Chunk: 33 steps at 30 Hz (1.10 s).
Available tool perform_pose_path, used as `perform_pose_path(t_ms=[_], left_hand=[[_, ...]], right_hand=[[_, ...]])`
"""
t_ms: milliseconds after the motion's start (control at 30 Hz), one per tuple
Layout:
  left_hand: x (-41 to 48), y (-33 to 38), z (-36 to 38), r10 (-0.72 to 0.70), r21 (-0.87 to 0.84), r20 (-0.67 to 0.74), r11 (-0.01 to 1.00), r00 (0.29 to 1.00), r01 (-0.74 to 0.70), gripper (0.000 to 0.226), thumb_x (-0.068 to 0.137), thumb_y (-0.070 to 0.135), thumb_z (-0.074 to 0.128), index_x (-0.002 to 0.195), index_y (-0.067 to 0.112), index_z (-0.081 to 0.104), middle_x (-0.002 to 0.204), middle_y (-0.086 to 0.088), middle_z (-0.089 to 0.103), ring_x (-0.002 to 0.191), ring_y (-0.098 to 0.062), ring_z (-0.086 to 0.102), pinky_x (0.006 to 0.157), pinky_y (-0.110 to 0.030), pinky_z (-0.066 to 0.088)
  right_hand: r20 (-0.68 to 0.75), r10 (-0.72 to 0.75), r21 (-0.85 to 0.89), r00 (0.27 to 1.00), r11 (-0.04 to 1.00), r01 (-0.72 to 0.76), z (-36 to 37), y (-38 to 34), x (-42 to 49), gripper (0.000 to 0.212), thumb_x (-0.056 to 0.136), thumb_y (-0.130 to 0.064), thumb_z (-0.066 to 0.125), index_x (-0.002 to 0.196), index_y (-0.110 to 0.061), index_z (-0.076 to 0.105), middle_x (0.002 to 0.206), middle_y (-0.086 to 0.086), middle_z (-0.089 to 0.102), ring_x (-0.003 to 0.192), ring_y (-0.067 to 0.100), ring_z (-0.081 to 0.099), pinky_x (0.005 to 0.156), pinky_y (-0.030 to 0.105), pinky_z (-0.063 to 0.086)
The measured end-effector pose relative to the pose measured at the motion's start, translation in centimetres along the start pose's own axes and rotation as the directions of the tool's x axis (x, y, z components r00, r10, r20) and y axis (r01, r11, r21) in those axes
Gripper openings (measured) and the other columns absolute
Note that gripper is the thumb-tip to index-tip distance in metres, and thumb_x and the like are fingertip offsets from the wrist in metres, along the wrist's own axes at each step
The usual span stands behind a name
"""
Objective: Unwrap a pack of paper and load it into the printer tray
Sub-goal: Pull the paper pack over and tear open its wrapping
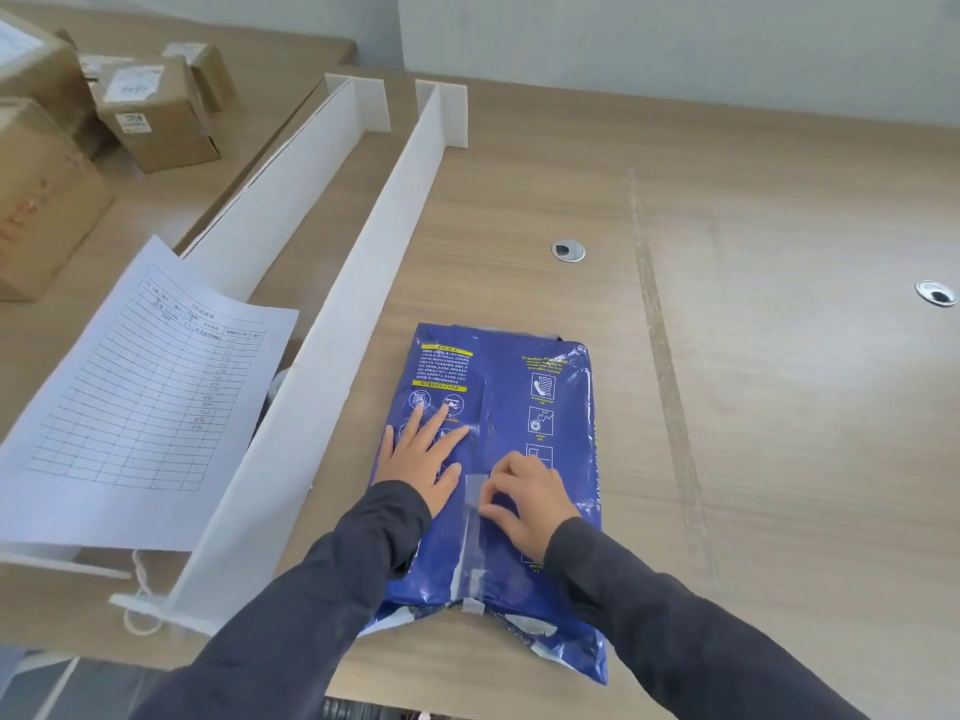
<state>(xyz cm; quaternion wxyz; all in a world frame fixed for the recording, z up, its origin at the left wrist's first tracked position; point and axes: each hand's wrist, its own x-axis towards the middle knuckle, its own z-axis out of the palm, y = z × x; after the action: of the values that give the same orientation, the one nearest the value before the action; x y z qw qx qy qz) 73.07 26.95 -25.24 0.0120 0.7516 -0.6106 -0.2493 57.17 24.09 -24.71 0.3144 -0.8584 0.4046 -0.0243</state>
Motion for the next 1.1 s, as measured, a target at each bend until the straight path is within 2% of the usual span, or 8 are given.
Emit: perform_pose_path(t_ms=[167, 333, 400, 533, 733, 833, 1000, 1100], left_hand=[[-0.9, 0.2, 0.5, -0.012, 0.053, 0.036, 0.999, 0.999, 0.010, 0.058, 0.091, 0.044, 0.028, 0.146, 0.031, 0.014, 0.159, 0.007, -0.006, 0.147, -0.021, -0.011, 0.120, -0.045, -0.004], [-2.6, 0.3, 1.5, -0.008, 0.125, 0.091, 0.992, 0.996, -0.003, 0.097, 0.057, 0.063, -0.003, 0.147, 0.029, 0.006, 0.159, 0.004, -0.010, 0.147, -0.025, -0.013, 0.120, -0.043, -0.005], [-3.2, 0.5, 1.5, -0.019, 0.123, 0.102, 0.992, 0.995, 0.006, 0.089, 0.066, 0.063, 0.003, 0.148, 0.028, 0.005, 0.159, 0.003, -0.012, 0.147, -0.025, -0.014, 0.120, -0.043, -0.006], [-4.4, 1.2, 1.4, -0.013, 0.119, 0.121, 0.993, 0.993, -0.001, 0.066, 0.093, 0.041, 0.037, 0.148, 0.026, 0.004, 0.159, 0.002, -0.012, 0.146, -0.025, -0.014, 0.120, -0.042, -0.006], [-5.4, 1.4, 2.4, -0.046, 0.075, 0.101, 0.996, 0.994, 0.039, 0.068, 0.084, 0.049, 0.015, 0.148, 0.025, 0.007, 0.160, 0.003, -0.008, 0.147, -0.022, -0.011, 0.121, -0.039, -0.005], [-5.9, 1.5, 2.9, -0.057, 0.065, 0.092, 0.997, 0.994, 0.051, 0.058, 0.094, 0.045, 0.019, 0.148, 0.025, 0.006, 0.160, 0.003, -0.007, 0.147, -0.022, -0.012, 0.120, -0.040, -0.006], [-6.9, 1.7, 3.3, -0.023, 0.083, 0.106, 0.996, 0.994, 0.014, 0.107, 0.049, 0.065, -0.005, 0.148, 0.024, 0.004, 0.160, 0.002, -0.008, 0.147, -0.023, -0.012, 0.120, -0.041, -0.005], [-7.3, 1.4, 3.1, 0.013, 0.099, 0.130, 0.995, 0.991, -0.026, 0.110, 0.047, 0.068, -0.001, 0.148, 0.023, 0.001, 0.160, 0.001, -0.009, 0.147, -0.025, -0.012, 0.121, -0.042, -0.003]], right_hand=[[-0.100, -0.145, 0.094, 0.984, 0.984, 0.154, 0.7, 0.9, -1.8, 0.032, 0.079, -0.032, 0.046, 0.078, -0.008, 0.066, 0.101, 0.011, 0.060, 0.096, 0.026, 0.051, 0.088, 0.035, 0.040], [-0.107, -0.273, 0.057, 0.956, 0.958, 0.280, 2.2, 1.5, -3.6, 0.013, 0.077, -0.024, 0.048, 0.073, -0.018, 0.059, 0.089, 0.003, 0.067, 0.090, 0.010, 0.045, 0.085, 0.017, 0.028], [-0.100, -0.283, 0.056, 0.954, 0.955, 0.290, 2.6, 1.9, -4.4, 0.014, 0.077, -0.024, 0.046, 0.074, -0.019, 0.058, 0.091, 0.002, 0.069, 0.091, 0.010, 0.045, 0.084, 0.016, 0.026], [-0.092, -0.319, 0.025, 0.943, 0.946, 0.322, 2.3, 2.2, -5.1, 0.018, 0.077, -0.023, 0.043, 0.073, -0.016, 0.060, 0.091, 0.000, 0.071, 0.089, 0.024, 0.057, 0.081, 0.030, 0.037], [-0.137, -0.415, -0.002, 0.899, 0.908, 0.419, 3.5, 1.6, -6.1, 0.014, 0.074, -0.021, 0.048, 0.068, -0.016, 0.059, 0.079, 0.001, 0.071, 0.089, 0.014, 0.047, 0.082, 0.021, 0.030], [-0.185, -0.467, -0.011, 0.865, 0.881, 0.473, 4.7, 1.5, -7.4, 0.007, 0.074, -0.018, 0.050, 0.070, -0.016, 0.054, 0.076, 0.002, 0.070, 0.087, 0.013, 0.044, 0.082, 0.024, 0.032], [-0.187, -0.540, -0.028, 0.821, 0.838, 0.545, 6.1, 1.6, -10.1, 0.025, 0.094, -0.029, 0.034, 0.078, -0.019, 0.050, 0.078, 0.005, 0.068, 0.087, 0.016, 0.047, 0.086, 0.025, 0.034], [-0.118, -0.532, 0.017, 0.838, 0.843, 0.538, 6.4, 0.9, -11.3, 0.007, 0.086, -0.018, 0.048, 0.079, -0.018, 0.047, 0.076, 0.009, 0.065, 0.079, 0.021, 0.050, 0.078, 0.025, 0.038]])
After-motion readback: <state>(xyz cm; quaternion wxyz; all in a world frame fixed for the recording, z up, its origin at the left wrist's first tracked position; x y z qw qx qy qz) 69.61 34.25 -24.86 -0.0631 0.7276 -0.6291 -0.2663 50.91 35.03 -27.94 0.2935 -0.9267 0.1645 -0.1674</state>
